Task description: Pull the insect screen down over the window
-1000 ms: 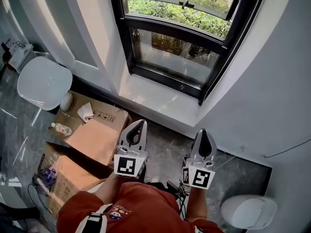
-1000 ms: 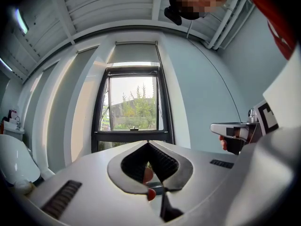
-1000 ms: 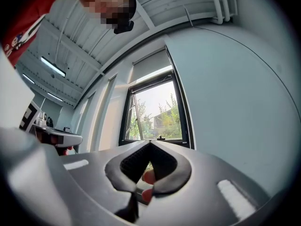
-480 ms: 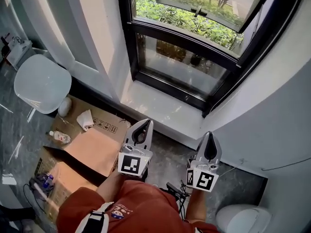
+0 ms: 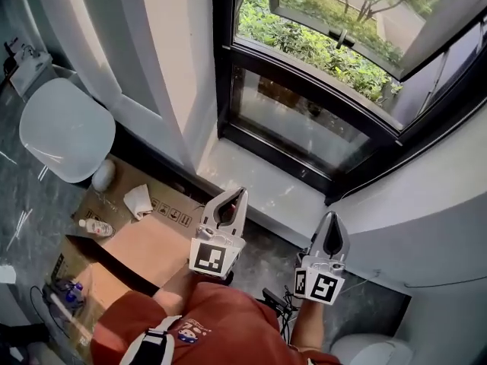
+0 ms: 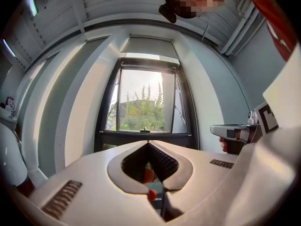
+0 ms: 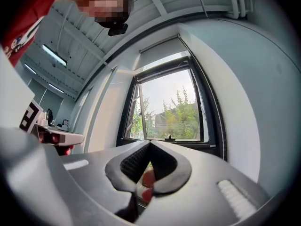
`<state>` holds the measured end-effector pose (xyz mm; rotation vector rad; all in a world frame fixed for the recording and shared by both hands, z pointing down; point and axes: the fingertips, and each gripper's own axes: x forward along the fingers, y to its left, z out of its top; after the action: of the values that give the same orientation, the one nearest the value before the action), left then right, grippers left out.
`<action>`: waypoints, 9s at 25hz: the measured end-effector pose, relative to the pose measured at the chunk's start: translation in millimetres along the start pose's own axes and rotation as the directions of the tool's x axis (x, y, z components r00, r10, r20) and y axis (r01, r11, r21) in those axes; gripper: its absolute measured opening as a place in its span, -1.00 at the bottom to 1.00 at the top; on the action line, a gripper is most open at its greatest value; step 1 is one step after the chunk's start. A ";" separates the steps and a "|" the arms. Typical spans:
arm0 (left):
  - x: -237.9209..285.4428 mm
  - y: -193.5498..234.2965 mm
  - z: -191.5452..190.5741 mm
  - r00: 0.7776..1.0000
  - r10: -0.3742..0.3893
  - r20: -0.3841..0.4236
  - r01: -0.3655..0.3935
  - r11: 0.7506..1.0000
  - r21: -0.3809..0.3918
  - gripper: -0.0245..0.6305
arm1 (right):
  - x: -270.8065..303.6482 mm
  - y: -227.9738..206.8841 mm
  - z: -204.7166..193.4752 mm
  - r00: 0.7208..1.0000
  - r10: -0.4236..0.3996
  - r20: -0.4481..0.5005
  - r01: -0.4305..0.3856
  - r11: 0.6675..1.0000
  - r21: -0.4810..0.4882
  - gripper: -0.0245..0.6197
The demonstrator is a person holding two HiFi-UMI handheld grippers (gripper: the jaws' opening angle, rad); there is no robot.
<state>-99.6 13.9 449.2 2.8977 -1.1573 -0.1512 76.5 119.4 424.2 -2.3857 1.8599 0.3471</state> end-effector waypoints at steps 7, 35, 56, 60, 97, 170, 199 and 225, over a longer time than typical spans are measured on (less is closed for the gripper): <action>31.3 41.2 7.4 1.000 -0.018 0.018 0.019 0.999 -0.032 -0.91 | 44.8 24.5 1.1 1.000 -0.007 0.009 0.007 1.000 -0.026 -0.90; 181.5 38.2 17.5 0.996 -0.067 0.054 0.063 0.996 0.066 -0.91 | 152.3 -62.5 -30.1 0.995 -0.087 0.054 0.086 0.996 0.017 -0.90; 309.1 -26.3 25.3 0.992 -0.108 0.069 0.099 0.987 0.127 -0.91 | 209.3 -184.6 -45.7 0.982 -0.160 0.099 0.153 0.985 0.073 -0.90; 318.6 -21.3 25.8 0.989 -0.118 0.085 0.109 0.988 0.106 -0.91 | 217.9 -185.5 -47.2 0.981 -0.166 0.098 0.161 0.985 0.057 -0.90; 368.1 54.6 155.9 0.908 -0.170 0.382 0.112 0.979 0.170 -0.91 | 302.1 -160.3 117.4 0.896 -0.085 0.435 0.214 0.942 -0.257 -0.90; 470.9 1.3 679.8 0.773 -0.131 0.621 -0.601 0.164 0.782 -0.41 | 490.2 -174.5 573.2 0.875 -0.114 0.471 0.475 0.004 -0.880 -0.40; 462.8 5.7 648.6 0.786 -0.091 0.612 -0.616 -0.030 0.787 -0.41 | 490.6 -175.1 547.7 0.867 -0.168 0.469 0.454 -0.121 -0.883 -0.40; 458.4 7.0 577.8 0.813 -0.147 0.564 -0.572 -0.022 0.820 -0.41 | 472.1 -174.0 479.6 0.891 -0.112 0.440 0.436 -0.055 -0.898 -0.40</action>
<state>170.4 -295.3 -163.6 3.7254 -2.9789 -0.0833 295.8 -179.6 -163.7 -2.9744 0.7508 2.5773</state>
